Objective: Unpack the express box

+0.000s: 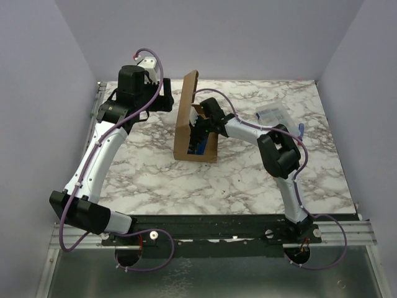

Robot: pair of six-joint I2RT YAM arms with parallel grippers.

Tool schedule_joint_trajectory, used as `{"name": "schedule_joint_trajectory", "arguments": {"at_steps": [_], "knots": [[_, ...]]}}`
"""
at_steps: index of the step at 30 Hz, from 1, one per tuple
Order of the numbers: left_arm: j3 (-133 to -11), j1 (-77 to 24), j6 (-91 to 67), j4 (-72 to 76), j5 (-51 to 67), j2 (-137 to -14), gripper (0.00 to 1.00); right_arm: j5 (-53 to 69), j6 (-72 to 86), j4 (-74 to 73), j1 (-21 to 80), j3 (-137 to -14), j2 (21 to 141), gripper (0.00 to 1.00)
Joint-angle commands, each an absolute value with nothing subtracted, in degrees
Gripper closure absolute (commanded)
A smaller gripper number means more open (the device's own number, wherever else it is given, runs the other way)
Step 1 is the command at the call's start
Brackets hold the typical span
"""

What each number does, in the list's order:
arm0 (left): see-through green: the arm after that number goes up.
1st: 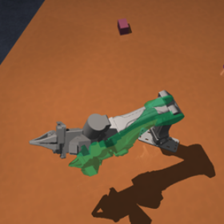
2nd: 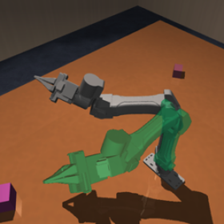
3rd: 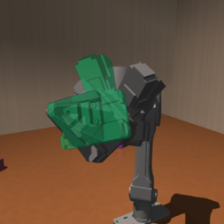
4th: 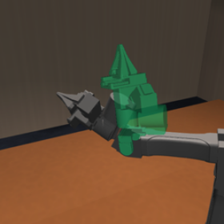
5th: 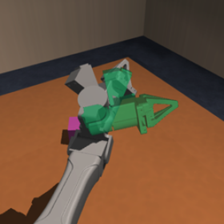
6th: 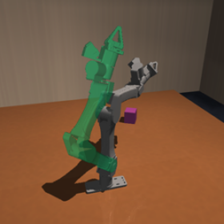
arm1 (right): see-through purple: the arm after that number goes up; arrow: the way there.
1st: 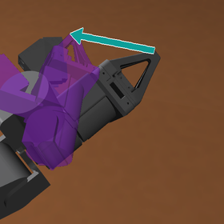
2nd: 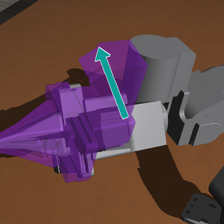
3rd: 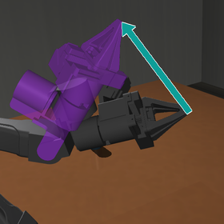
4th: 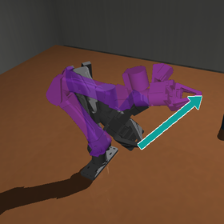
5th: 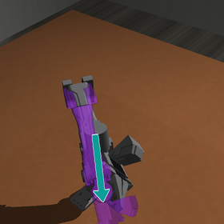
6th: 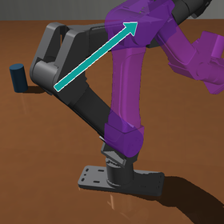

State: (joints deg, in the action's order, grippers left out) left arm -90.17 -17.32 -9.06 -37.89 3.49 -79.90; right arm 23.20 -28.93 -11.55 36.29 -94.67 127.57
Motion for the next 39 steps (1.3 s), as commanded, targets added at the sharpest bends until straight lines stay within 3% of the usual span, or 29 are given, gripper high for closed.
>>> {"name": "schedule_joint_trajectory", "arguments": {"at_steps": [1,7,20,33,39], "knots": [[-89.54,-17.47,-9.91,-36.41,5.05,-78.35,0.16,20.35,-24.36,-10.77,36.38,-95.73,126.95,0.56],[-88.54,-17.49,-10.20,-35.80,5.71,-78.19,0.16,16.46,-18.06,-6.77,36.39,-91.26,120.06,0.61],[-86.07,-17.46,-11.32,-34.03,7.55,-77.78,0.16,9.72,-5.87,-2.65,36.34,-82.61,110.25,0.62],[-83.17,-17.52,-11.33,-32.43,8.08,-77.72,0.16,-16.45,12.39,-22.55,36.39,-81.95,103.64,0.68],[-82.27,-17.48,-10.79,-31.99,7.69,-78.37,0.16,-20.75,16.71,-26.81,36.33,-75.73,97.15,0.69]]}}
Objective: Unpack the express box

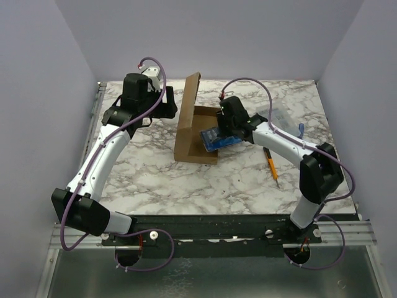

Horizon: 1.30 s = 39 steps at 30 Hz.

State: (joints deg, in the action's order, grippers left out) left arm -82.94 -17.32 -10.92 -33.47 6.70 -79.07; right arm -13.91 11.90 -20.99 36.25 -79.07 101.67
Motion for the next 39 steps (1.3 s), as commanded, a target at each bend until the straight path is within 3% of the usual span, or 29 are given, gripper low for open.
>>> {"name": "schedule_joint_trajectory", "arguments": {"at_steps": [1,5,16,23,28,31,33,39], "knots": [[-82.27,-17.48,-10.85,-31.95,7.72,-78.43,0.16,-21.57,17.62,-27.74,36.38,-74.45,95.96,0.70],[-81.88,-17.52,-11.02,-31.66,7.91,-78.02,0.16,-20.29,22.29,-29.47,36.37,-67.77,90.46,0.83],[-81.82,-17.47,-11.78,-31.90,6.11,-75.03,0.16,-18.67,43.43,-26.91,47.42,-51.23,75.84,0.82],[-81.12,-17.48,-14.50,-31.22,4.67,-69.82,0.16,-28.99,53.99,-17.96,57.77,-43.00,75.08,0.82],[-79.93,-17.43,-15.85,-30.76,4.50,-67.35,0.16,-39.72,59.92,-22.11,63.62,-45.12,80.30,0.81],[-79.47,-17.46,-16.54,-30.68,4.80,-66.18,0.16,-40.12,61.51,-24.25,64.75,-47.27,85.20,0.81],[-79.46,-17.46,-16.78,-30.65,5.37,-65.67,0.16,-39.65,61.32,-25.58,65.30,-49.06,88.75,0.77],[-79.04,-17.49,-17.06,-30.29,4.99,-64.22,0.16,-38.76,59.61,-27.13,66.62,-51.60,91.01,0.43]]}}
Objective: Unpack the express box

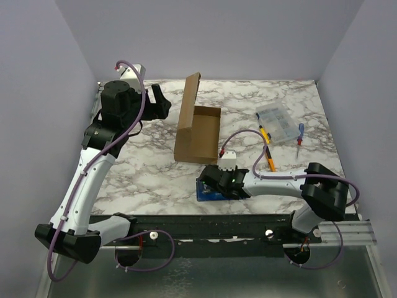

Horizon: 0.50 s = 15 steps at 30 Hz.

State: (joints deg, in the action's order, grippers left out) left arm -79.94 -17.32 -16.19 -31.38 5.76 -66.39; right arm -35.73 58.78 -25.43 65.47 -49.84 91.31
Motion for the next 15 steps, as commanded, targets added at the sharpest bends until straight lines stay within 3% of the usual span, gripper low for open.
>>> {"name": "schedule_joint_trajectory", "arguments": {"at_steps": [1,5,15], "knots": [[-78.94,-17.48,-17.17,-30.18,4.88,-64.18,0.16,-38.63,59.05,-26.74,66.95,-51.52,90.48,0.38],[-78.92,-17.49,-17.70,-29.74,5.19,-64.03,0.16,-39.22,57.80,-27.81,67.46,-52.62,87.40,0.21],[-80.43,-17.54,-21.60,-23.25,7.64,-61.00,0.13,-47.64,36.85,-29.87,67.59,-62.80,70.37,0.00]]}}
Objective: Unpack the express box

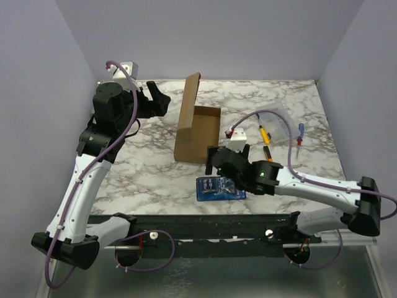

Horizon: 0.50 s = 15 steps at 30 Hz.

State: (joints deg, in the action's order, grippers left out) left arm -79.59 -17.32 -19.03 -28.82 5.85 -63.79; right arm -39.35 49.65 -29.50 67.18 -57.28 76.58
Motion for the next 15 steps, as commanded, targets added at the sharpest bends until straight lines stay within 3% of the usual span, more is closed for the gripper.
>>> {"name": "schedule_joint_trajectory", "arguments": {"at_steps": [1,9,15], "knots": [[-80.68,-17.53,-21.90,-22.21,8.06,-60.64,0.12,-48.48,32.07,-28.15,67.59,-64.24,68.74,0.00],[-83.47,-17.47,-21.95,-14.45,8.59,-56.29,0.06,-51.39,-4.78,-11.13,67.59,-76.77,59.37,0.00],[-83.75,-17.48,-21.85,-7.50,5.65,-50.27,0.01,-48.17,-15.41,-7.16,67.59,-88.72,57.87,0.00]]}}
